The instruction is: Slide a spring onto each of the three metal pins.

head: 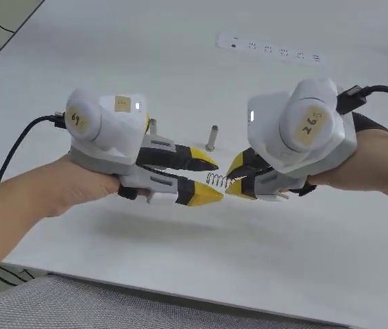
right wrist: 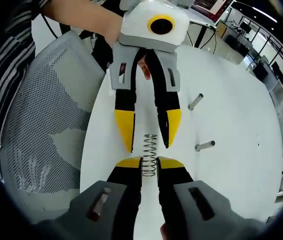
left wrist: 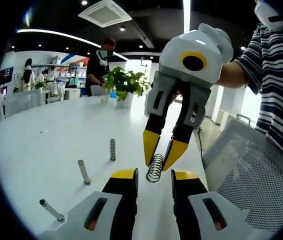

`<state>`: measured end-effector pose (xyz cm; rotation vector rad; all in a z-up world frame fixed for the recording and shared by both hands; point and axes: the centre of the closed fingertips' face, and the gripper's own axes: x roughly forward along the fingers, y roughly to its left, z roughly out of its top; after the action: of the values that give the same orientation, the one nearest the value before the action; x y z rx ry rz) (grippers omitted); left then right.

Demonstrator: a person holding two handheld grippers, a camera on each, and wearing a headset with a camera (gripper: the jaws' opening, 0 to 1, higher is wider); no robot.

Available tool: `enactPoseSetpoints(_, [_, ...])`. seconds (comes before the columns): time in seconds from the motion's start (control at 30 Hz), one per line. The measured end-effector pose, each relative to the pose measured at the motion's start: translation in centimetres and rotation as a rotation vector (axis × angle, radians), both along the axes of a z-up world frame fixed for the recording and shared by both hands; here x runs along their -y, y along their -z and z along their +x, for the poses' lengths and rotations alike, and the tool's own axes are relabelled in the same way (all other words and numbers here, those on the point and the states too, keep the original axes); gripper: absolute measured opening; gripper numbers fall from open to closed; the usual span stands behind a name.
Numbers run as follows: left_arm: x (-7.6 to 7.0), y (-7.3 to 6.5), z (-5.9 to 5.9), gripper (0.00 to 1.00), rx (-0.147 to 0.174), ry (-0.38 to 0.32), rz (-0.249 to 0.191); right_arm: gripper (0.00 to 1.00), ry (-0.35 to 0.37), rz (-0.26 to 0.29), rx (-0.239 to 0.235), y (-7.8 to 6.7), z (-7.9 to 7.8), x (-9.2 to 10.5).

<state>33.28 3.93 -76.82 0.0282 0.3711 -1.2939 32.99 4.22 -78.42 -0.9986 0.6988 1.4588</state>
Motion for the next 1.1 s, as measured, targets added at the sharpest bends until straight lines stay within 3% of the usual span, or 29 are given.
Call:
enactPoseSetpoints(0.57, [0.41,-0.38,-0.32,0.12,-0.003,0.014,-0.018,0.13,-0.012,0.003,-0.007,-0.01,-0.28,-0.03])
enactPoseSetpoints(0.67, [0.46,-0.1,-0.54,0.12,0.012,0.025,0.005,0.13,-0.01,0.008,-0.01,-0.09,-0.41,-0.07])
enactPoseSetpoints(1.1, [0.44,-0.55,-0.65,0.08,0.026,0.04,-0.005,0.13,-0.02,0.02,-0.006,-0.56,-0.61,-0.03])
